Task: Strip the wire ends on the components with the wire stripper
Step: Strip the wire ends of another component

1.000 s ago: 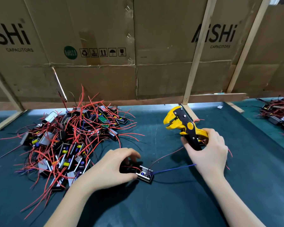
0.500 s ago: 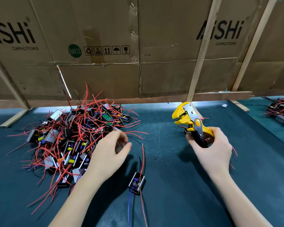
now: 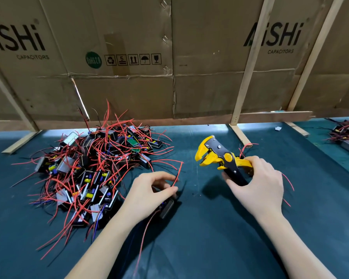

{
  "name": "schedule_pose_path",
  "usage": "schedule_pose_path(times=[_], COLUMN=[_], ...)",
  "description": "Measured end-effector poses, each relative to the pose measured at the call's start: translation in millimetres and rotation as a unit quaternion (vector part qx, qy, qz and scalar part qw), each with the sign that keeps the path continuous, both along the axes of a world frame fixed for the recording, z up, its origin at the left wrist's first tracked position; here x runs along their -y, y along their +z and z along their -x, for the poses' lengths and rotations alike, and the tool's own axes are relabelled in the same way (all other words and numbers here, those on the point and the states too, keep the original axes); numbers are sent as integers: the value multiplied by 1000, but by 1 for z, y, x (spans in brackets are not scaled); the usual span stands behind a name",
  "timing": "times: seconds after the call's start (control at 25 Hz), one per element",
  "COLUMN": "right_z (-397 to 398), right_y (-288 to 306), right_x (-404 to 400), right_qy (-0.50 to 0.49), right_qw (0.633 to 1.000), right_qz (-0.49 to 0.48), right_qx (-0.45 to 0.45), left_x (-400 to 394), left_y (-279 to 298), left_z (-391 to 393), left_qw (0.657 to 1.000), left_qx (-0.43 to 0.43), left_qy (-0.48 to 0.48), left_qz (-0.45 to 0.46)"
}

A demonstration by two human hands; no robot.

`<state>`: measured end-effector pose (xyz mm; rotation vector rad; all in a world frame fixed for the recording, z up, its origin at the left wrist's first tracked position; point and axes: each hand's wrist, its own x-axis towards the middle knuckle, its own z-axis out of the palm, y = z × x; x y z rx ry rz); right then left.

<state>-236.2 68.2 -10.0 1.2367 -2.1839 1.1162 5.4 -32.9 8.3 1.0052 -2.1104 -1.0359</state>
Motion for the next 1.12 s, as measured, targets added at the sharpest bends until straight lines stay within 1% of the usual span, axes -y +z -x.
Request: schedule_pose_path(times=[0.12,0.2,0.36,0.48,0.6,0.72,0.76,0.84,0.96,1.04,1.12], right_z=[-2,-2,-1,0,1,0,0,1,0,-2,-5], right_y=[-3,-5,-5,-6,-7,-8,-9,-9,-9,-9,-10], right_x=[2,3,3,3,4,4,4,4,5,5,5], right_qy=[5,-2,-4,-8,-13,-20,-23,-32,-41,-38,-29], right_qw=[999,998,999,999,999,998,998,998,997,996,994], right_qz=[-37,-52,-38,-39,-40,-40,-38,-31,-32,-39,-40], right_qx=[-18,-32,-27,-24,-33,-42,-44,-47,-57,-72,-97], left_x=[4,3,3,4,5,5,4,4,-3,-5,-4], left_y=[-1,-2,-2,-3,-5,-6,-4,1,3,1,0], left_z=[-2,-2,0,1,2,3,2,0,-1,1,1], left_qw=[996,992,984,982,983,989,990,988,980,981,980], left_qx=[-65,-82,-110,-123,-113,-99,-107,-121,-88,-58,-47], left_qy=[-17,-38,-47,-32,4,9,-6,-67,-163,-172,-176], left_qz=[-59,-88,-131,-141,-144,-108,-95,-74,-69,-73,-83])
